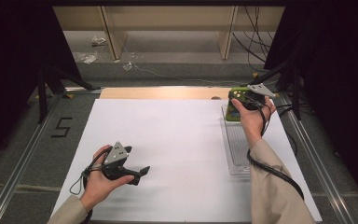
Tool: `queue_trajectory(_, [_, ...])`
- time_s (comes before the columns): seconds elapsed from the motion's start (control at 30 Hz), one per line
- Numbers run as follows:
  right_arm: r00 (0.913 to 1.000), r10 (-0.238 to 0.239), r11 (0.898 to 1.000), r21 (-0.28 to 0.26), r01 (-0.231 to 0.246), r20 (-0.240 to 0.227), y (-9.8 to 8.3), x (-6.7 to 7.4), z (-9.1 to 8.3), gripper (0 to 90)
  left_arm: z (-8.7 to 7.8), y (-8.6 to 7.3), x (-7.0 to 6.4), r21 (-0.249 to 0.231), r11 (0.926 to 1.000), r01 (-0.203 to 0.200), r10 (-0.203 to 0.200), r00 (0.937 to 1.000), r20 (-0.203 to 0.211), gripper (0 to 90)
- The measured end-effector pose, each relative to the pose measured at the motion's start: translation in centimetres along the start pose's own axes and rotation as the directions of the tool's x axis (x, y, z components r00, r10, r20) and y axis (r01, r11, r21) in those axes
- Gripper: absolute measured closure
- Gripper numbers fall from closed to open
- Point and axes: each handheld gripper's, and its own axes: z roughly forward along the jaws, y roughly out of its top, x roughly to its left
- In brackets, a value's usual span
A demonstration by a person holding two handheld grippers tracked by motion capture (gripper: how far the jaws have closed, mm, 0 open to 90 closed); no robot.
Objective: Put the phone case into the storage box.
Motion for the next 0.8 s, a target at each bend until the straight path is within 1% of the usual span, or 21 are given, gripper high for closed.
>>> queue_trajectory(0.8, [0.9999, -0.013, 1.000, 0.017, 0.012, 0.004, -0.30, 0.21, 0.82, 17.1, 0.00, 0.00, -0.01, 0.000, 1.0000, -0.001, 0.001, 1.0000, 0.002, 0.2])
